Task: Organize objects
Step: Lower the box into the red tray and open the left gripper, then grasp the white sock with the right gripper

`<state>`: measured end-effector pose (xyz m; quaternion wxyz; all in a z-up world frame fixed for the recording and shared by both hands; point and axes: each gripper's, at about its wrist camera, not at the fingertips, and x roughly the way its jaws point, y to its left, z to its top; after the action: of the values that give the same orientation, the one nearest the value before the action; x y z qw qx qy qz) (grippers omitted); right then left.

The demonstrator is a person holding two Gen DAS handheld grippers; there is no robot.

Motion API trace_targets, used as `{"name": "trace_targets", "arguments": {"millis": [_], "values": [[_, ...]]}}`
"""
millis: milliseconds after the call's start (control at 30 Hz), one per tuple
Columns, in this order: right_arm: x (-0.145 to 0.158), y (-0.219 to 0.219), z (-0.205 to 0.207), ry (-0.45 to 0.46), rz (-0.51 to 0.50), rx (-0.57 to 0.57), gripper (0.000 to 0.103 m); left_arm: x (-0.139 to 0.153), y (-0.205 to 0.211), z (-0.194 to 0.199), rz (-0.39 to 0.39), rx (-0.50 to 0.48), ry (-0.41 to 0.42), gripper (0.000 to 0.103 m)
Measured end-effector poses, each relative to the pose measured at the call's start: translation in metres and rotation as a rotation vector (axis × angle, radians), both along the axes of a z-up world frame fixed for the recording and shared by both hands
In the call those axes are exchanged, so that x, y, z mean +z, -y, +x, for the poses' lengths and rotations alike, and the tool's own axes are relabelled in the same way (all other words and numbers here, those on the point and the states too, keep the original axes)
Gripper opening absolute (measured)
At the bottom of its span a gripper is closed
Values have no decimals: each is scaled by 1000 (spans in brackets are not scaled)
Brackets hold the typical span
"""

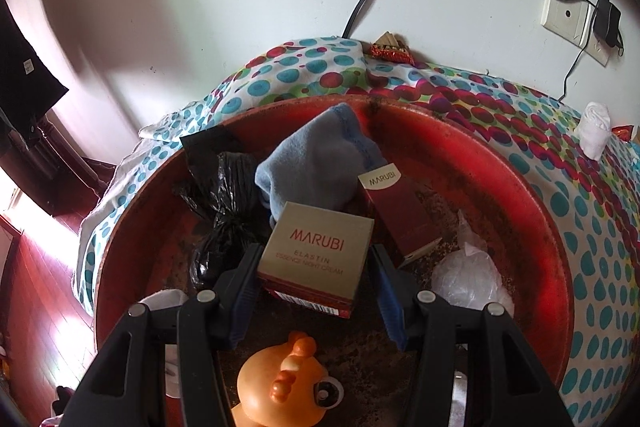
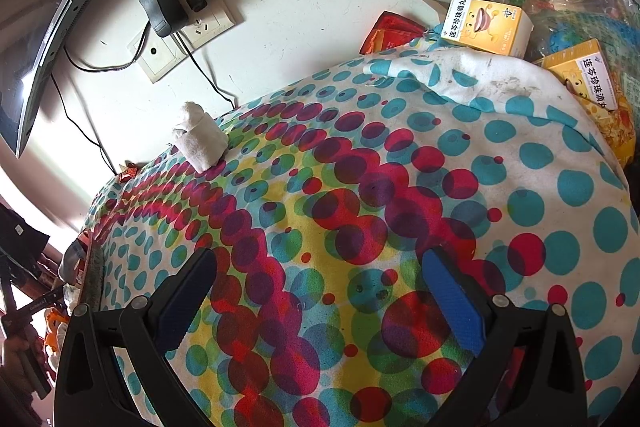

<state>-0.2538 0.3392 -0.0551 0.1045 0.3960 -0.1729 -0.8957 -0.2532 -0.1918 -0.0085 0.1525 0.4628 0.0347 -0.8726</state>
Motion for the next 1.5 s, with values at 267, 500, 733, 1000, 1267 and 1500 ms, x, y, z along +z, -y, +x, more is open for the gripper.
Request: {"name": "trace_targets", "arguments": {"millis": [267,500,733,1000,1267,1500], "values": [[0,0,0,1,2,0,103,-6,1,1,-3,-19,9,56],[0,0,-1,1,2,0,103,24,2,18,5,-55,-113,58],[-1,0,-1,3,8,1,103,120,-17,106,-38,-140,-435,62],[1,19,-4,50,147,-3,103,70,-77,209,18,-178,-495,76],[28,97,-35,23,270,58,103,30,-108,225,69,-258,-491,76],[30,171,-95,18,342,73,103,26,-93,223,73,-239,-500,76]]}}
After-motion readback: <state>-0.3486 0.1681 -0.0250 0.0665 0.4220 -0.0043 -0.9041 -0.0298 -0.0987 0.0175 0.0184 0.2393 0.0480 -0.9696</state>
